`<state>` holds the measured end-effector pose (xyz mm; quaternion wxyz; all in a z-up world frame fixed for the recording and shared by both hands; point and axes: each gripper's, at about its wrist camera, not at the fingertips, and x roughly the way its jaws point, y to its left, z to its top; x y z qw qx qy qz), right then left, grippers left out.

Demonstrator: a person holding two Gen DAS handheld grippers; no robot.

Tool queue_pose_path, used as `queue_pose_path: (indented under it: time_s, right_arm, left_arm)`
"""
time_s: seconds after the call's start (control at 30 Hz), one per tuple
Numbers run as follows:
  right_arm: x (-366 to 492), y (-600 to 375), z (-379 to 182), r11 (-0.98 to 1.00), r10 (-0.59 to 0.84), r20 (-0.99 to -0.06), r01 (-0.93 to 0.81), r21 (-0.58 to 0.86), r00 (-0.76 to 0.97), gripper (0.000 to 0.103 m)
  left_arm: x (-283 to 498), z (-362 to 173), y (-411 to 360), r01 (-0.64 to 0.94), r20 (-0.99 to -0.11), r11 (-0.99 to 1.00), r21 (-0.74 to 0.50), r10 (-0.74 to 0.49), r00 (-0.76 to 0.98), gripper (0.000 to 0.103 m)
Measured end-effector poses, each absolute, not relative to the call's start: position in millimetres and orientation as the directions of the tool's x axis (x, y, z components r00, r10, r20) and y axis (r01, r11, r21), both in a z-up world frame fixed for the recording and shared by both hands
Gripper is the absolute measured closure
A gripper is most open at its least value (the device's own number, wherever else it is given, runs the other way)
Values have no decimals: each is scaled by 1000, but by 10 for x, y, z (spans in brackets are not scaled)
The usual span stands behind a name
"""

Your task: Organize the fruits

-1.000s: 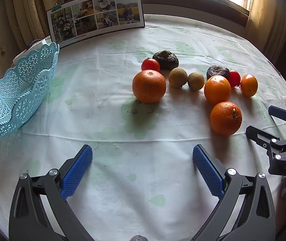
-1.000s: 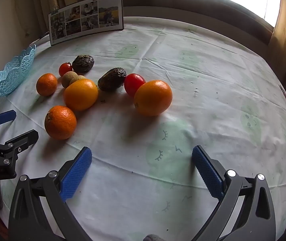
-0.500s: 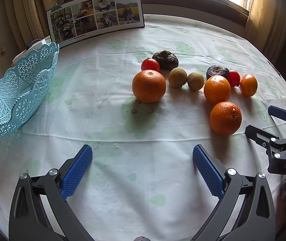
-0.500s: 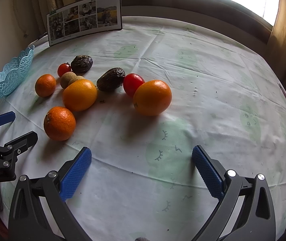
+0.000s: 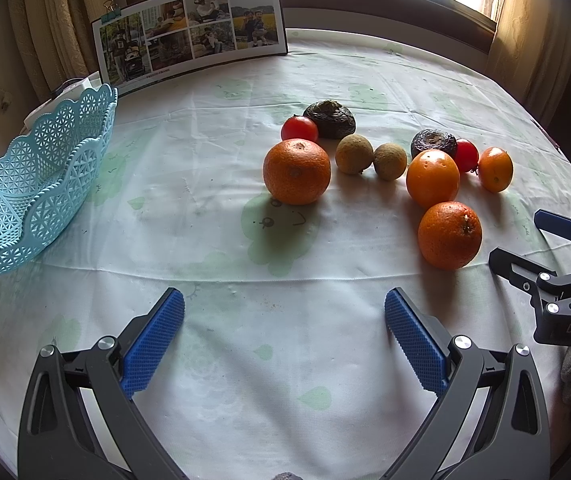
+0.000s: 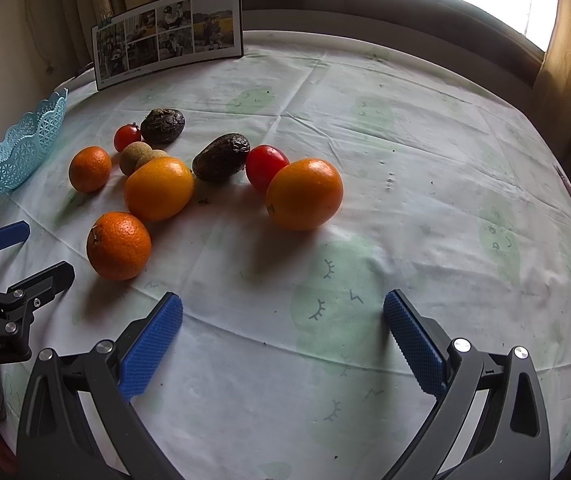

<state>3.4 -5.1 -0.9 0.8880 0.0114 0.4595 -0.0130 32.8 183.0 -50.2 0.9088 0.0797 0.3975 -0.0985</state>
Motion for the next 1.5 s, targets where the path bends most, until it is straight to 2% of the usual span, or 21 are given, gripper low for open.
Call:
queue_pose_path:
  time_s: [0.77, 0.93, 1.13, 1.3, 1.5]
  right_arm:
    - [-7, -3, 35, 1000, 1, -807, 21, 17, 590, 5]
    - [-33, -12, 88, 995, 61, -787, 29, 99, 614, 5]
    - [-54, 219, 166, 988, 143, -755, -44, 149, 640, 12]
    - [-20, 440, 185, 981, 194, -749, -106, 164, 634, 30]
    - [85, 625, 178, 977, 213, -752, -153, 150, 624, 44]
  left_arm:
    - [327, -509, 1828, 242, -738, 968, 66, -116, 664, 2]
    - [330, -508, 1832, 242, -738, 968, 63, -119, 665, 2]
    - [301, -446, 2080, 172, -696, 984, -46, -156, 701, 2]
    - [147, -338, 2232, 139, -624, 986, -91, -166, 764, 2]
    - [149, -303, 2245, 133, -600, 985, -109, -172, 781, 2]
